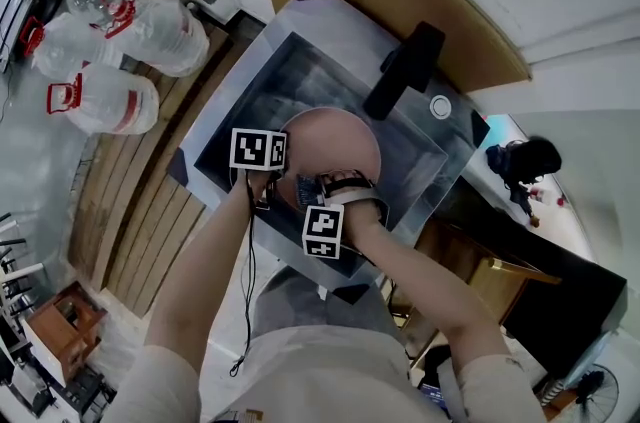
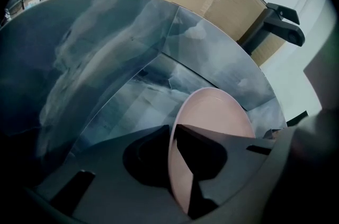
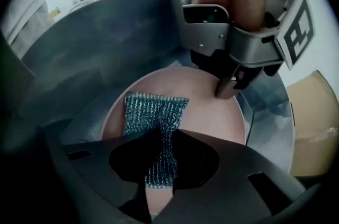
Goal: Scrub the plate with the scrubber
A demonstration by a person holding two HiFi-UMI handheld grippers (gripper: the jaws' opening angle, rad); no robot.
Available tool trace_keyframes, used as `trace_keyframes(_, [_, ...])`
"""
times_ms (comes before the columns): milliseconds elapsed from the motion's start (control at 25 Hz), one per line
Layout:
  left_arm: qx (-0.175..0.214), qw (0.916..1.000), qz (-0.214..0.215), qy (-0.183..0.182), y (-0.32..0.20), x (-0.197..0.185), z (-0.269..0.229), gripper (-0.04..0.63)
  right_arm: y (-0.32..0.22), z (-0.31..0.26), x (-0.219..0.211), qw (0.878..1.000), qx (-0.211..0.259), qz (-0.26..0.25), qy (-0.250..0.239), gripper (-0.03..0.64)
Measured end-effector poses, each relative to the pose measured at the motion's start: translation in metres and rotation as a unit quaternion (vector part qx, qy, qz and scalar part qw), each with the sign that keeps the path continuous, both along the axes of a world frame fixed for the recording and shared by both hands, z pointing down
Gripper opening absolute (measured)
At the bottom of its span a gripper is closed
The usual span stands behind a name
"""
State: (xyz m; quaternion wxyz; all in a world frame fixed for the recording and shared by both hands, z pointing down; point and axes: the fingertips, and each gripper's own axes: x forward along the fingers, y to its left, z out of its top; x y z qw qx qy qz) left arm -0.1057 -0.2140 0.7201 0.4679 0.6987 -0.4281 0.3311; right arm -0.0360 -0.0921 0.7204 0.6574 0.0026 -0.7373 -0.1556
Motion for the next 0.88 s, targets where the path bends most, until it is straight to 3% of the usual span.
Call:
trace_keyframes(120, [-0.003,1.0000,-0.005,0.007,-0.001,0.000,0.000,0.055,-0.014,0.000,-0.015,0.999,-0.006,0.023,-0.035,0.106])
trace_keyframes(240, [-0.007,0.9998,-0.011,0.013,-0.001,-0.001,0.000,0.057,-0.034,0.001,-0.024,0.999,0.010,0.028,-0.040,0.104])
trace_keyframes(440, [-0.018,0.9989,-0.027,0.033,-0.001,-0.002,0.000,0.057,-0.087,0.004,-0.019,0.998,0.050,0.046,-0.010,0.100])
trace_keyframes(640, [-0.029,0.9974,-0.041,0.052,0.000,0.001,0.001,0.060,-0.150,0.006,0.019,0.992,0.112,0.056,0.030,0.092])
trace_keyframes(880, [-0.021,0.9987,-0.030,0.035,0.000,-0.001,0.001,0.060,-0.140,0.005,0.069,0.989,0.090,0.078,0.089,0.094])
